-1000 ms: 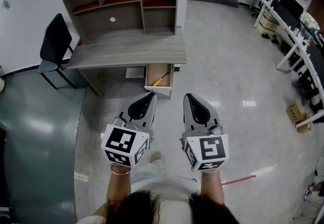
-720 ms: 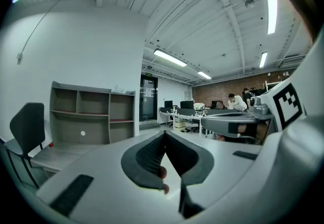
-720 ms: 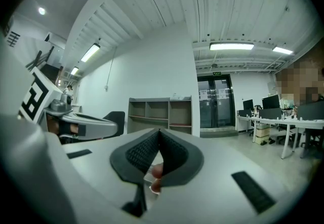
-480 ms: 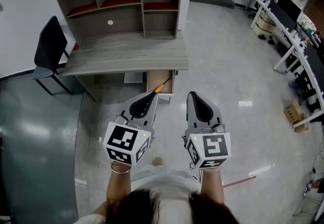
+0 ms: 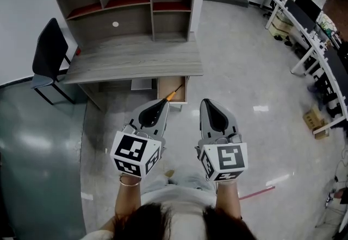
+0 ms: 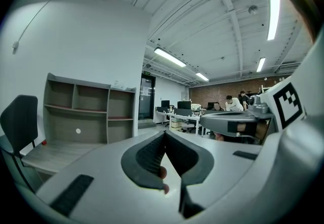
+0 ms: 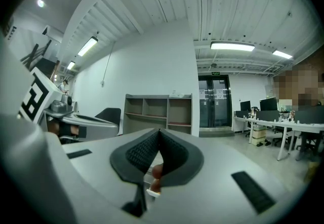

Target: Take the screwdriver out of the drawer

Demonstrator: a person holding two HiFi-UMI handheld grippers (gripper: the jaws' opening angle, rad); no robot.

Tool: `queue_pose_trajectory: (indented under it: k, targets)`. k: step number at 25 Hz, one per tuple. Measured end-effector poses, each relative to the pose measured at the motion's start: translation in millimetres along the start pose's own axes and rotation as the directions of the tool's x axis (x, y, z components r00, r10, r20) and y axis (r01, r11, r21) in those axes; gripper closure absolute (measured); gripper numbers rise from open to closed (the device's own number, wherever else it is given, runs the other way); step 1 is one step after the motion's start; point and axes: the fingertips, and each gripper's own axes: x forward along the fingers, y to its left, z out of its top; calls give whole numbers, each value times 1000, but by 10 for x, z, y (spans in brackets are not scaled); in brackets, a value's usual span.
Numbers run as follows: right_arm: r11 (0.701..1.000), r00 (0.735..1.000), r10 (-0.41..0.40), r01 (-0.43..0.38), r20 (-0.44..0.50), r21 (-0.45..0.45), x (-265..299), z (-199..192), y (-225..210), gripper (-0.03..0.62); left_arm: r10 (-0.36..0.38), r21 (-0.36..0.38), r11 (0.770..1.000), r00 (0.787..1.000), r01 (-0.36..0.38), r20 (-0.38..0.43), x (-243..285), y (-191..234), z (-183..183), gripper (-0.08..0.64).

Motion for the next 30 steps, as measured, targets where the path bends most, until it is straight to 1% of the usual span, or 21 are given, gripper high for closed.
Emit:
queue_pose_trajectory:
  k: [4, 8, 14, 22, 30]
  targets:
    - [1000, 1000, 5, -5, -5, 19, 57, -28, 12, 566, -8, 0, 1000, 1000, 8, -10, 41, 35, -50, 543]
    - [1000, 1000, -7, 7, -6, 25, 141, -30, -23, 566, -12, -3, 1000, 1000, 12, -23, 106, 100, -91, 543]
    - [999, 1000, -24, 25, -6, 25, 338, -68, -133, 566, 3, -8, 1000, 999, -3, -44, 283, 277, -172, 543]
    - [999, 999, -32, 33, -22, 24, 691, -159, -354, 566, 17, -14, 1000, 998, -18, -64, 650, 516, -232, 543]
    - [999, 998, -16, 18, -55, 27, 1130, -283, -647, 566, 20, -21, 1000, 995, -22, -100, 1152, 683, -316, 543]
